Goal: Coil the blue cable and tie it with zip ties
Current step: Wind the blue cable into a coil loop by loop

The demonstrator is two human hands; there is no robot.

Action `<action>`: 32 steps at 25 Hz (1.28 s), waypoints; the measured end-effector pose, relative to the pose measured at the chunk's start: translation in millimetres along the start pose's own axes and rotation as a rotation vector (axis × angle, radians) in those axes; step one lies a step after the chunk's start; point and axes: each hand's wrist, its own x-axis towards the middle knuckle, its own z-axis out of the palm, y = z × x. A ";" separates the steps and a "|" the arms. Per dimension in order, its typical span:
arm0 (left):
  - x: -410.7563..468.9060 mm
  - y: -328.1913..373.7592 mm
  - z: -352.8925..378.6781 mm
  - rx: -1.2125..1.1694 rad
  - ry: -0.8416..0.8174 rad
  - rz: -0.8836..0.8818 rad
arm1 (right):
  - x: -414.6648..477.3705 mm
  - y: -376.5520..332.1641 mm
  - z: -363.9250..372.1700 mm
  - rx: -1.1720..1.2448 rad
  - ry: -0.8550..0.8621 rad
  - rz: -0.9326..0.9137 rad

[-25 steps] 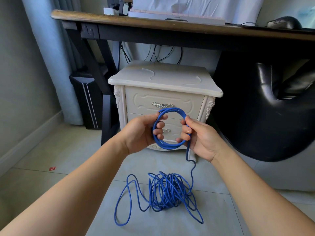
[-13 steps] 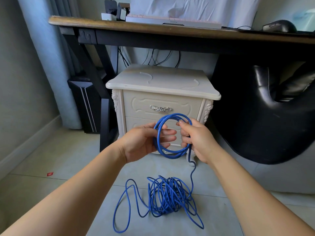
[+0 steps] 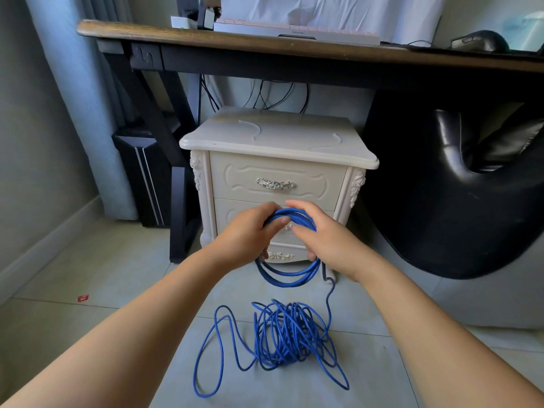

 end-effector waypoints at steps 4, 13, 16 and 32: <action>1.0 -0.7 -2.6 -0.084 0.012 -0.075 | -1.8 0.6 3.9 0.048 0.043 -0.004; -4.9 6.5 -5.5 -0.381 -0.196 -0.218 | -3.1 -0.3 2.5 -0.263 0.027 -0.062; -3.8 10.9 -3.6 -0.172 -0.200 -0.156 | -6.0 -6.0 6.3 -0.364 -0.025 -0.090; 11.0 8.0 0.5 -0.266 0.471 -0.109 | 3.8 5.5 -15.5 0.288 0.037 0.049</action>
